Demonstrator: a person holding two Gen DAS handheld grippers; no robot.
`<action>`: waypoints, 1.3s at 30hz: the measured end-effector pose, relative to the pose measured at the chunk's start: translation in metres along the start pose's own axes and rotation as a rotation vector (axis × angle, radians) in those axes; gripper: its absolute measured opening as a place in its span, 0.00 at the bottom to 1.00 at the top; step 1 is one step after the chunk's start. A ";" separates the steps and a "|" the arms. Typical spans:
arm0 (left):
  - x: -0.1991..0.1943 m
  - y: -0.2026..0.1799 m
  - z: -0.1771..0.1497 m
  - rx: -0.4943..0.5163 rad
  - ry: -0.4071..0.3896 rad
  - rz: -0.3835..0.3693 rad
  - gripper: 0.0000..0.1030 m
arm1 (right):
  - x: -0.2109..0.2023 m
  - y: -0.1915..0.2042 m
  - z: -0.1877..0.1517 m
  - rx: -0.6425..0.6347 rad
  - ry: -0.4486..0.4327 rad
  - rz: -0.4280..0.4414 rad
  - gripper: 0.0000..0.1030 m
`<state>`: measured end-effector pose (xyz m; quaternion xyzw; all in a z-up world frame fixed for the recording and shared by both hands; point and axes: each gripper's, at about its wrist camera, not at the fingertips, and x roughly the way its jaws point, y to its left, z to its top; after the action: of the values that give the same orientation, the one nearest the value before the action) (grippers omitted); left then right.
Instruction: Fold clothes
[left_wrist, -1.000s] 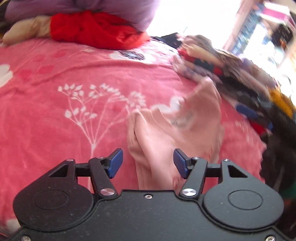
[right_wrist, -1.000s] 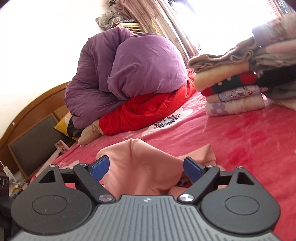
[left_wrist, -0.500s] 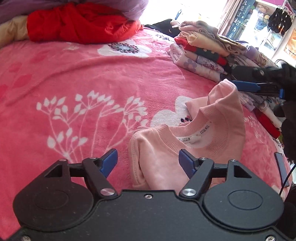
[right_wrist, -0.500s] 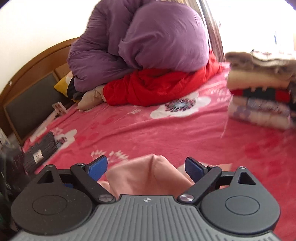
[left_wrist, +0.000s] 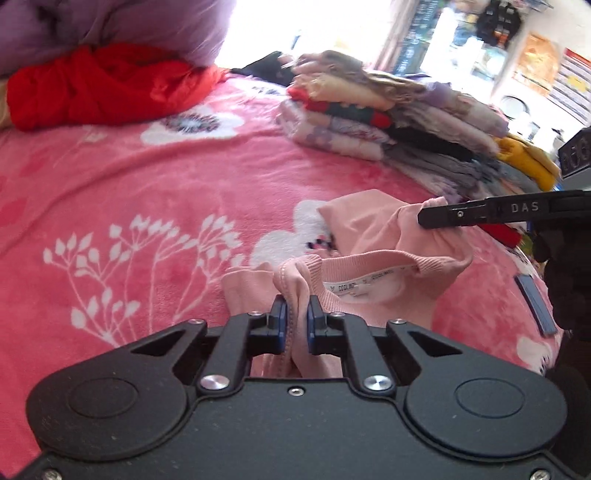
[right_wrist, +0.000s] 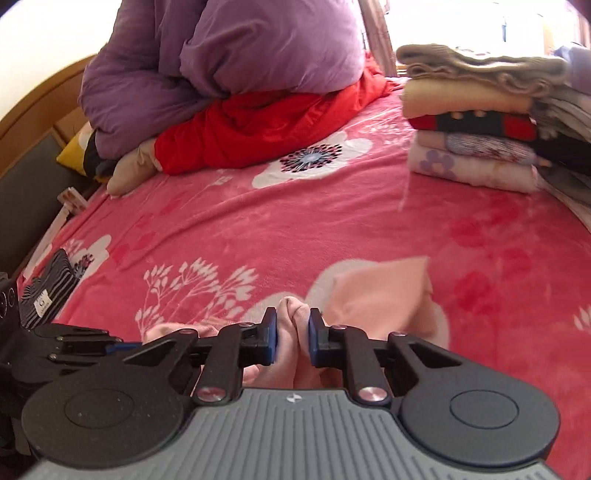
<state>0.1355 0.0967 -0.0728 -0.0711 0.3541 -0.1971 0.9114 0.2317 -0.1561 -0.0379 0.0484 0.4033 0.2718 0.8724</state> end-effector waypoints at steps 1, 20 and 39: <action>-0.008 -0.006 -0.003 0.032 -0.009 -0.007 0.08 | -0.010 -0.003 -0.007 0.019 -0.011 0.001 0.18; -0.050 -0.087 -0.104 0.378 0.150 -0.048 0.08 | -0.099 -0.029 -0.182 0.317 -0.020 -0.033 0.18; -0.082 -0.080 -0.071 0.263 0.133 -0.003 0.62 | -0.154 -0.005 -0.195 0.185 -0.069 -0.105 0.53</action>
<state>0.0077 0.0578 -0.0531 0.0616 0.3847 -0.2476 0.8871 0.0102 -0.2660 -0.0658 0.1170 0.3983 0.1855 0.8907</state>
